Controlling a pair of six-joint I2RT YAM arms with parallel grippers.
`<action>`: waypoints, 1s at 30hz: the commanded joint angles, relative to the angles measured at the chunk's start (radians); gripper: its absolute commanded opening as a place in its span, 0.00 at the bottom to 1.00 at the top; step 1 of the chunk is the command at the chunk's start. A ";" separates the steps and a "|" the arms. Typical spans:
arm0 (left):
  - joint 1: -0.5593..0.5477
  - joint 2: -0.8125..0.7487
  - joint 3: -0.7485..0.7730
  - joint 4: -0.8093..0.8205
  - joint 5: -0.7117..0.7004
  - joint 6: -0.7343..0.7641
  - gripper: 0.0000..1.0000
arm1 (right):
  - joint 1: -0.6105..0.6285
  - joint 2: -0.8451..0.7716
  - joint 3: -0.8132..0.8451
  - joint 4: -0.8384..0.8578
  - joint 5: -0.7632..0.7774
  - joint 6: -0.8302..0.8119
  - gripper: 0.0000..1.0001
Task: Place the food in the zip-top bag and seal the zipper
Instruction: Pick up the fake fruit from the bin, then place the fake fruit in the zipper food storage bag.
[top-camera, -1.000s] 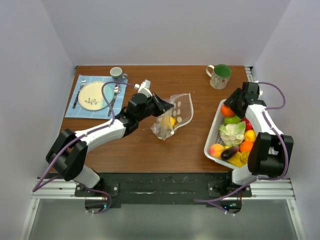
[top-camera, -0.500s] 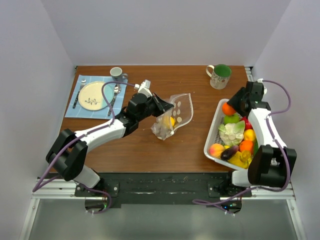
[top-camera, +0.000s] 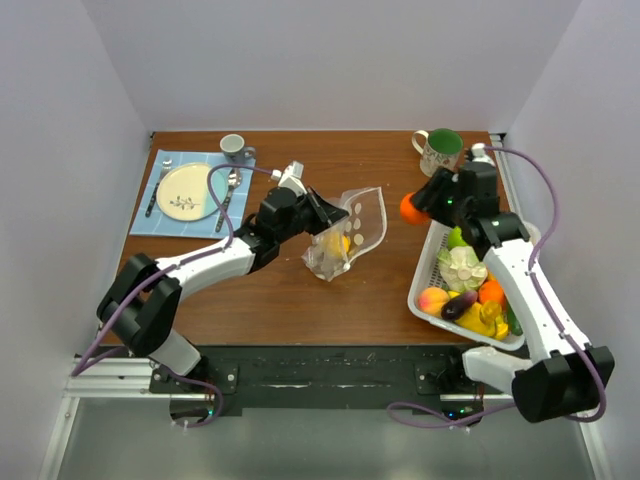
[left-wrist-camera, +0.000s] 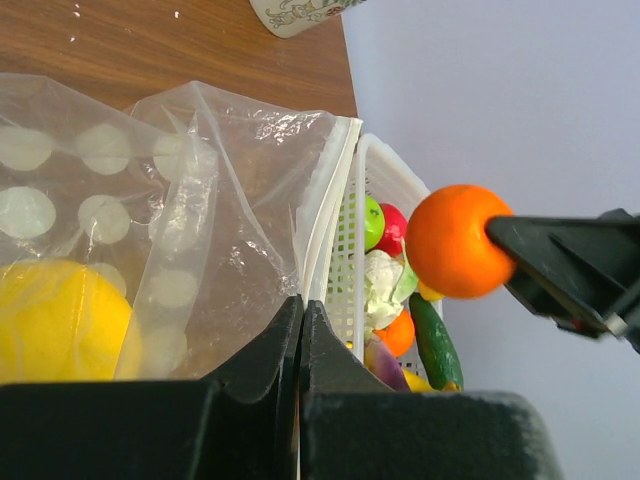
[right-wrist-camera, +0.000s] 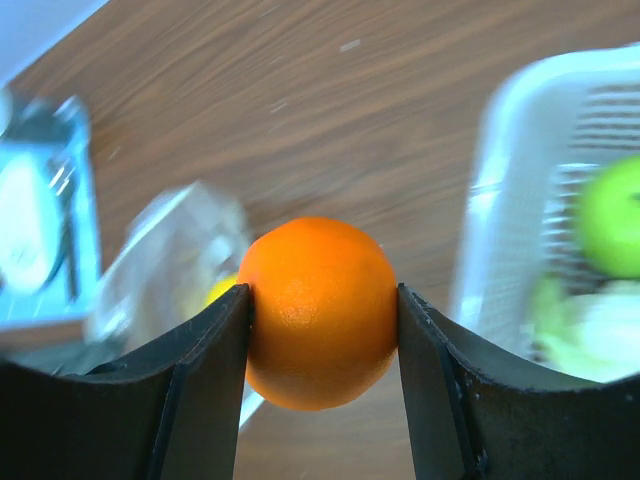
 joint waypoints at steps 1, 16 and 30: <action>-0.008 0.008 0.047 0.057 0.008 -0.014 0.00 | 0.174 -0.004 0.052 0.010 0.107 0.052 0.26; -0.027 0.002 0.047 0.060 0.002 -0.017 0.00 | 0.350 0.251 0.156 0.077 0.178 0.091 0.79; -0.027 0.003 0.038 0.086 0.023 -0.017 0.00 | 0.116 0.013 0.144 -0.329 0.580 -0.027 0.97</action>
